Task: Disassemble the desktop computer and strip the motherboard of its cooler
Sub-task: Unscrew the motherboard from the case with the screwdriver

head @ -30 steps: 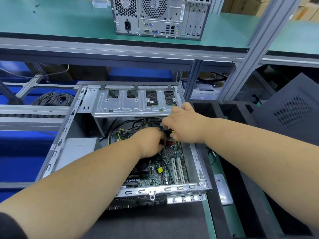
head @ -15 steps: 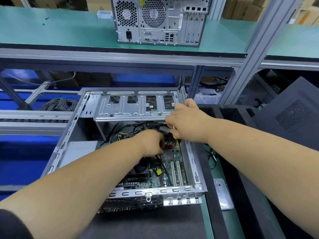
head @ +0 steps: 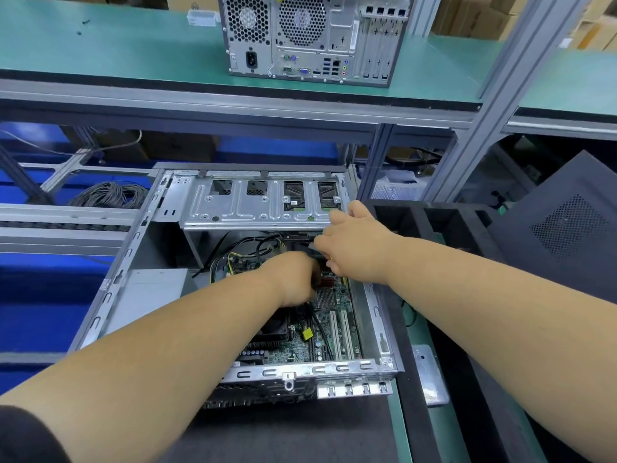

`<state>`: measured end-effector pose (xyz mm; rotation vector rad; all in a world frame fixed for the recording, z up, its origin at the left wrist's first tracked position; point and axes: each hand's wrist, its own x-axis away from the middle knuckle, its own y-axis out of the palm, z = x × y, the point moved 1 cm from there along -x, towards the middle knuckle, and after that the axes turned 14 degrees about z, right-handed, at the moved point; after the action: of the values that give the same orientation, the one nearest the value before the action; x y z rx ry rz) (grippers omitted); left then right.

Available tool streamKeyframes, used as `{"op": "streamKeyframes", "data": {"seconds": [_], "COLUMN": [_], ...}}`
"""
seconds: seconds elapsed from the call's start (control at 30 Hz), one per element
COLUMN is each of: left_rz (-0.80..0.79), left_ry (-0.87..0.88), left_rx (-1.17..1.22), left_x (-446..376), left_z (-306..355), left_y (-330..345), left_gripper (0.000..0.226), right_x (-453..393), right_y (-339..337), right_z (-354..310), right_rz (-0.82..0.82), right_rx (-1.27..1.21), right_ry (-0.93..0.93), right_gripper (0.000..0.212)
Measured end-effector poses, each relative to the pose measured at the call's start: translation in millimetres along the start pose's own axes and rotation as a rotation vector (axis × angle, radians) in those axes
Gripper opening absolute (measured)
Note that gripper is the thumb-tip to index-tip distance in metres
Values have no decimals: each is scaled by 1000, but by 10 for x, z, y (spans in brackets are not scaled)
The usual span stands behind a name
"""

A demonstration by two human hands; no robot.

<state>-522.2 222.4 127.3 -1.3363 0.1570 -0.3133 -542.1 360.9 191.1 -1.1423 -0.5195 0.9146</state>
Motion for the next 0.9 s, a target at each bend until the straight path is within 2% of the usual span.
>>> {"op": "streamKeyframes", "data": {"seconds": [0.5,0.67,0.9], "left_rz": [16,23,16], "left_ry": [-23,-25,-52], "left_rx": [83,82,99], "left_x": [1,3,-2], "left_z": [-40,-43,-49], "left_y": [30,43,53], "left_gripper": [28,27,26], "right_x": [17,18,29], "right_y": [-40,-27,-168], "right_z": [36,17,65], "right_rz": [28,-9,23], "right_rx": [-36,-42,-68], "right_ry": [39,53,90], "right_gripper": [9,17,13]}}
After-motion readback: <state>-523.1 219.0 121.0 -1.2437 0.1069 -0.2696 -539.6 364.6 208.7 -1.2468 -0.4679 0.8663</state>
